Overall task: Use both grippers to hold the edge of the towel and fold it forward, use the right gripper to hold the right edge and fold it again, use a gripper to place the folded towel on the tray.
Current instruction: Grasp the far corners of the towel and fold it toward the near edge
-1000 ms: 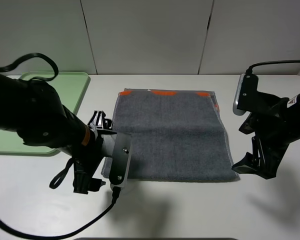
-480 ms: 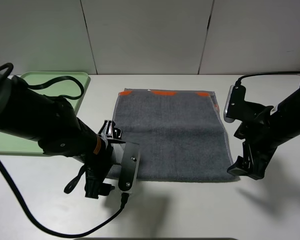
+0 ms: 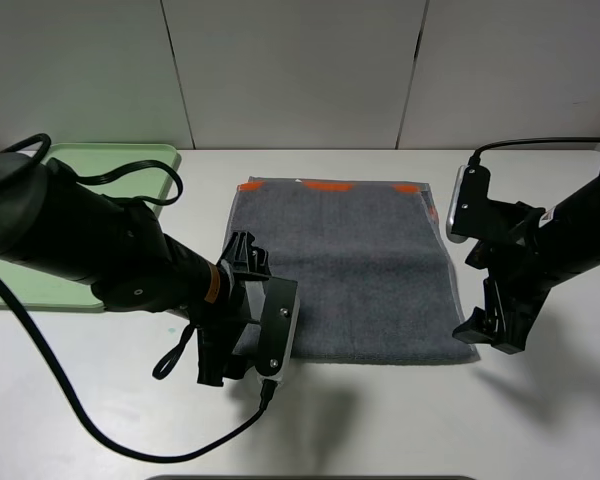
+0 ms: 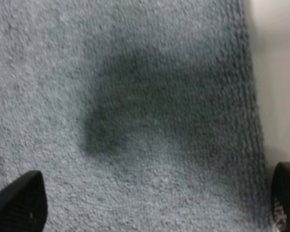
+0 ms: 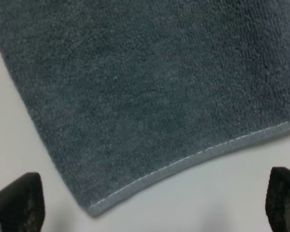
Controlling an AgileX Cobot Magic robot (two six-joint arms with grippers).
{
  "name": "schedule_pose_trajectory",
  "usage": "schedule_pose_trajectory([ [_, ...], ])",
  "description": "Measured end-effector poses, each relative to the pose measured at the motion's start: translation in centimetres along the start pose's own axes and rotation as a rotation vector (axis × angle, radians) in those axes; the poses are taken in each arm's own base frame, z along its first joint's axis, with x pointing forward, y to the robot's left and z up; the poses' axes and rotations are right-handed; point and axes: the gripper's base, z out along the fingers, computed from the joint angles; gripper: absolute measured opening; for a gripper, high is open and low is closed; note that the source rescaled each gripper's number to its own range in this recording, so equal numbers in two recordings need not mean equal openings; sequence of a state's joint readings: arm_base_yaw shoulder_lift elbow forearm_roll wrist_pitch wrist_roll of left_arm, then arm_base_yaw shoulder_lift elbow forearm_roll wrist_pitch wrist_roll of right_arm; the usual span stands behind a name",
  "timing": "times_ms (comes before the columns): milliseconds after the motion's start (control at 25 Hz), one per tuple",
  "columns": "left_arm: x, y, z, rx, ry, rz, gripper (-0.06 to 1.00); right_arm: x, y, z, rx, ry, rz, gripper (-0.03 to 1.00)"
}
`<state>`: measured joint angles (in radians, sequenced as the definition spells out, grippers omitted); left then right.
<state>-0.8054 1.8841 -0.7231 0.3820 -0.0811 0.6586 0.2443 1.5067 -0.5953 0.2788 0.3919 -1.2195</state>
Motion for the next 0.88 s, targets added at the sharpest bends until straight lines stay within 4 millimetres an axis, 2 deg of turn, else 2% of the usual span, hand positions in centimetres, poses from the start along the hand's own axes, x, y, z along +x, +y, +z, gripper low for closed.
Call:
schedule_pose_trajectory([
  [240,0.0,0.0,0.0,-0.001,-0.002,0.000,0.92,1.1,1.3,0.7,-0.008,0.019,-0.086,1.00],
  [520,0.0,0.0,0.0,-0.001,-0.002,0.000,0.91,0.9,0.9,1.0,0.044,-0.007,-0.059,1.00],
  [880,0.0,0.0,0.0,-0.003,-0.005,0.000,0.91,1.7,1.2,4.2,-0.020,0.057,-0.045,1.00],
])
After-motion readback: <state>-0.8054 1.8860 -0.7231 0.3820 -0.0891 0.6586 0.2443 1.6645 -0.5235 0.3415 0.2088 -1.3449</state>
